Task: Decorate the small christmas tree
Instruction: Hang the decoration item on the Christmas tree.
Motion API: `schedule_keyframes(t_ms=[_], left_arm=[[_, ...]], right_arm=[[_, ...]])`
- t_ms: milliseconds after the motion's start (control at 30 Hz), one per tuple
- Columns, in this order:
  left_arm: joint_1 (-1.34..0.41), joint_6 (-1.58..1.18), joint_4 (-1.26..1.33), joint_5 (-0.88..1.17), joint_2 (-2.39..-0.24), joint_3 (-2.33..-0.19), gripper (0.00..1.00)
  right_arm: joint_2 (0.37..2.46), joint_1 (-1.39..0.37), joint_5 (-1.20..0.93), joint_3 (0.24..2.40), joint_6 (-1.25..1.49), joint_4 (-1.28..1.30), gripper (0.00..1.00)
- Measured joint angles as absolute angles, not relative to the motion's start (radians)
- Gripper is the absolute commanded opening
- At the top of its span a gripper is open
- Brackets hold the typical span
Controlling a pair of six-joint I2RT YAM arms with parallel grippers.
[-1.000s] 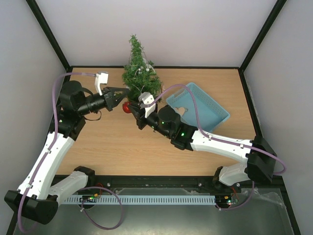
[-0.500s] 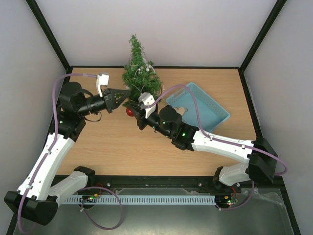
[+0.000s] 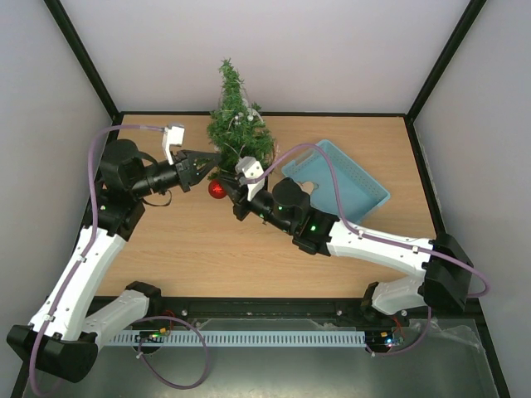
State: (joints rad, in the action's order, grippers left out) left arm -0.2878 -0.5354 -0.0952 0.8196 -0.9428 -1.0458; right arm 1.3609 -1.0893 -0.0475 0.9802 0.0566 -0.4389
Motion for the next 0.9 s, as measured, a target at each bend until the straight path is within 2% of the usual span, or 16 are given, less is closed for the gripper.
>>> schedule_keyframes(t_ms=[100,233,267,333,400,433,900], left_arm=[[-0.288,-0.535,-0.095,0.819,-0.941,-1.046,0.02],[-0.288,-0.535,-0.095,0.819,-0.938,-1.044,0.02],[-0.288,-0.535,-0.095,0.819,-0.937,-1.043,0.02],[-0.288,-0.535,-0.095,0.819,-0.936,-1.041,0.02],[-0.288,-0.535,-0.095,0.819,-0.936,-1.040,0.02],[-0.288,-0.535,-0.095,0.819,-0.936,-1.040,0.02],[-0.288,-0.536,-0.091,0.808,-0.936,-1.026,0.02]], right_arm=[[1.354,-1.089,-0.047,0.980,0.056,-0.439,0.02],[1.347,-1.089,-0.049,0.980,0.051,-0.439,0.02],[1.346,-1.089,-0.049,0.980,0.051,-0.439,0.02],[1.345,-1.089,-0.049,0.980,0.051,-0.439,0.11],[1.343,-1.089,-0.047,0.980,0.052,-0.439,0.03],[1.343,-1.089,-0.049,0.980,0.051,-0.439,0.02],[1.328,-1.090,-0.018,0.981,0.040,-0.440,0.02]])
